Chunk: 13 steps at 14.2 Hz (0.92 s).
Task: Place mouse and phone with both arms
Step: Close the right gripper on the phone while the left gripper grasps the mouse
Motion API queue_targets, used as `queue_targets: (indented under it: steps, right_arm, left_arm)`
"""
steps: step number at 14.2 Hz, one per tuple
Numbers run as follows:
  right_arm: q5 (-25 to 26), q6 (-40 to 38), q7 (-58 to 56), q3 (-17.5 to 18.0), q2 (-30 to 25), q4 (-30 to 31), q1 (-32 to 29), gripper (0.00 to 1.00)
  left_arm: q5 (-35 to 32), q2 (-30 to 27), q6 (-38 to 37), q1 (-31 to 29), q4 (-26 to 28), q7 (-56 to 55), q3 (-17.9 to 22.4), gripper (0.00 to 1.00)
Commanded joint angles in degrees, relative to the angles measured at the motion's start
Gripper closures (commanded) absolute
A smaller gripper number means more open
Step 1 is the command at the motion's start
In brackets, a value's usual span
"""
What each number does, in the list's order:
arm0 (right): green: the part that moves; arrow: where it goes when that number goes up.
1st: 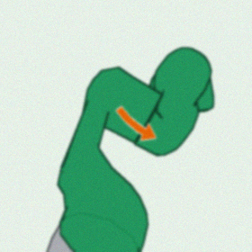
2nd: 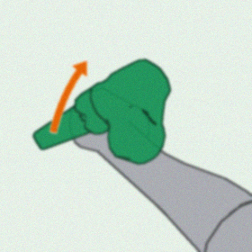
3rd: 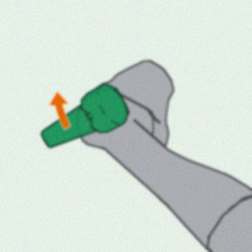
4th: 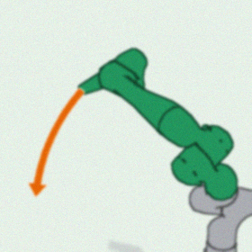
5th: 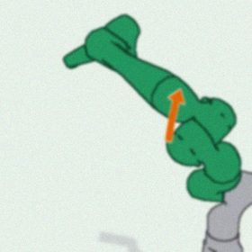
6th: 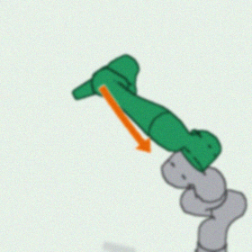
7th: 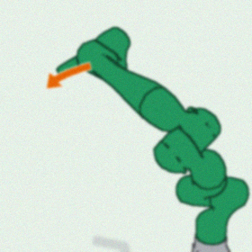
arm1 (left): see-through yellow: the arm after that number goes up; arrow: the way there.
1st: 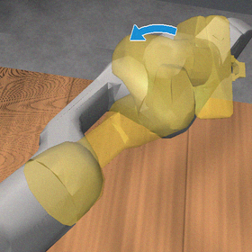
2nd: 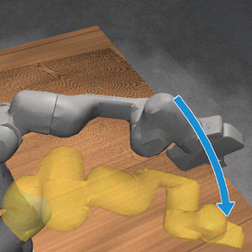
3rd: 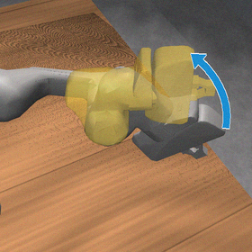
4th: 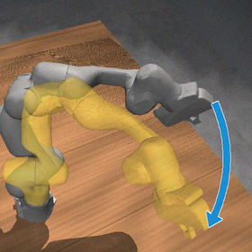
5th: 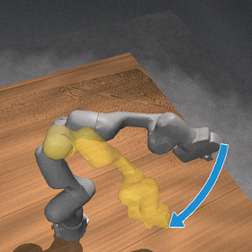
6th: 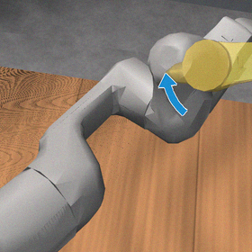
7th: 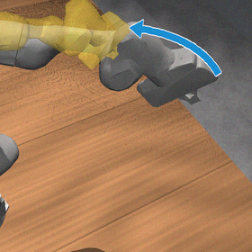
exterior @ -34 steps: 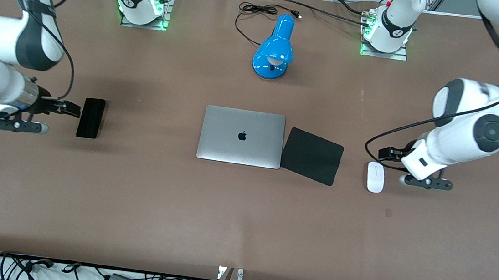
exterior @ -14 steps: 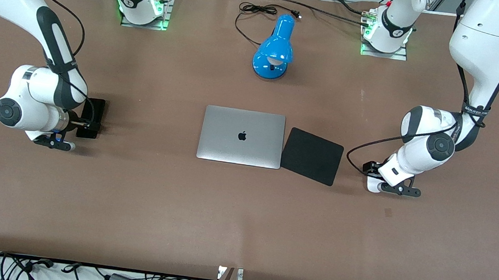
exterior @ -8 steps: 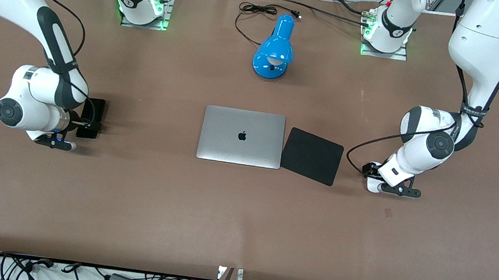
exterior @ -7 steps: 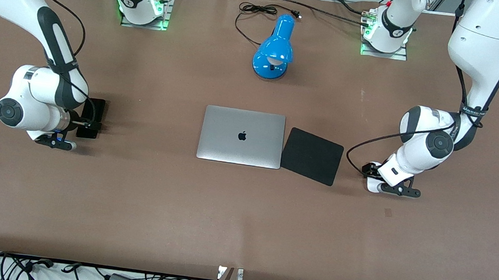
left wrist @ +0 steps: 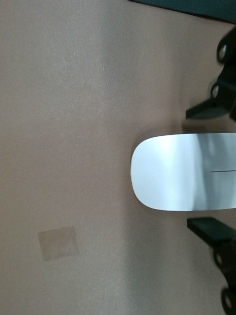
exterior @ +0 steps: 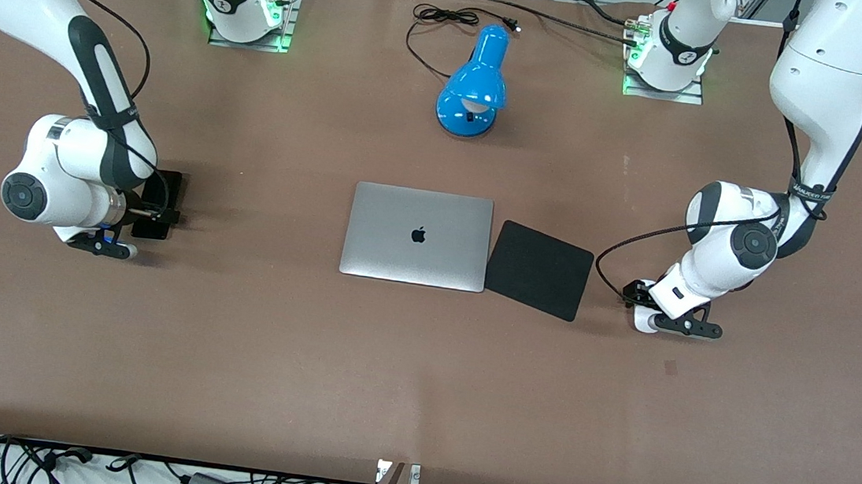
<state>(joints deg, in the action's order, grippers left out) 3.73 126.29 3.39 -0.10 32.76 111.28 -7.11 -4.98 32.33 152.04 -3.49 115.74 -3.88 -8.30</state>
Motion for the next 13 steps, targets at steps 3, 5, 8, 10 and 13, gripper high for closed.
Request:
queue_targets:
  steps: [3, 5, 8, 10, 13]
  right_arm:
    - [1.0, -0.2, 0.7, 0.4, -0.2, 1.1, -0.1, 0.02]
    - [1.0, -1.4, 0.5, 0.5, -0.3, 1.0, -0.1, 0.27]
    - [1.0, -2.8, 0.2, 0.5, -0.7, 1.0, 0.0, 0.59]
    - [1.0, -3.6, -0.1, 0.6, -0.9, 0.9, -0.1, 0.70]
    - [1.0, -5.1, -1.5, 0.7, -2.0, 0.5, -0.1, 0.76]
  left_arm:
    - [-1.6, -0.6, 0.9, -0.2, 0.8, 0.8, 0.0, 0.28]
    - [-1.6, -0.7, 0.5, -0.2, 0.8, 0.9, 0.0, 0.39]
    - [-1.6, -1.0, -2.2, 0.0, -0.2, 0.6, -0.3, 0.46]
    - [-1.6, -2.5, -11.4, 1.1, -4.2, 0.2, -1.1, 0.46]
    - [-1.4, -2.9, -28.2, 4.1, -12.7, -3.0, -4.3, 0.47]
